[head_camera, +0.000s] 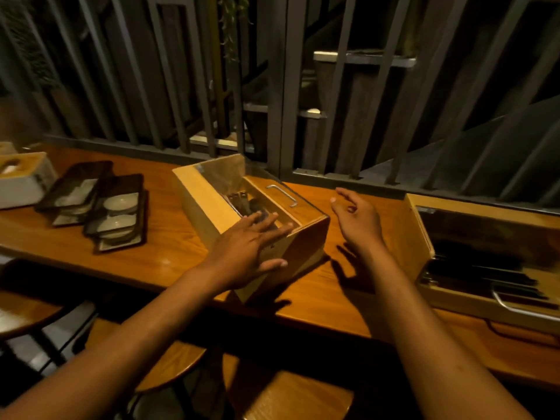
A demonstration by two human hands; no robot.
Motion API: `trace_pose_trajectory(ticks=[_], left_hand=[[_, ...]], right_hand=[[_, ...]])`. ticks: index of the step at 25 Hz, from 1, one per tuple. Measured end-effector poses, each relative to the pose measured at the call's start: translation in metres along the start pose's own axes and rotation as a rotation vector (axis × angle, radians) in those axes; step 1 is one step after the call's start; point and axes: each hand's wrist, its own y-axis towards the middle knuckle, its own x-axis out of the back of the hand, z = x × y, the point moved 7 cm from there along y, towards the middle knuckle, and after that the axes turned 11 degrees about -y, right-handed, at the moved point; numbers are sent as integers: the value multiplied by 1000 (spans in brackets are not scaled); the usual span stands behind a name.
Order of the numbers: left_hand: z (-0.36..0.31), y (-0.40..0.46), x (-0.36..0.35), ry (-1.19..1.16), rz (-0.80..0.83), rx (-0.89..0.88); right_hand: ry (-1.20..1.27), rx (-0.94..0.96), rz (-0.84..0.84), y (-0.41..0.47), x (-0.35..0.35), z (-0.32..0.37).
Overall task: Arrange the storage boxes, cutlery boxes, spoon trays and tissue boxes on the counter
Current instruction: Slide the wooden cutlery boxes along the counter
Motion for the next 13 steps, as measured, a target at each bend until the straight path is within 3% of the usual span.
trace_pose_trajectory(ticks=[2,4,6,9,13], left_hand=[[10,-18,10,-67,-26,-33],[34,-36,15,-47,-157,79],[59,-53,17,-89,-318,363],[89,-68,3,-556,-458,775],[137,-61,13,-562,-296,675]], right_hand=[[-13,101,185,-8,-28,21],[-32,197,292,-28,-57,27],[-6,215,222,-51,-70,26],[-40,187,60,-77,-72,32],[-136,156,25,-106,-85,52]])
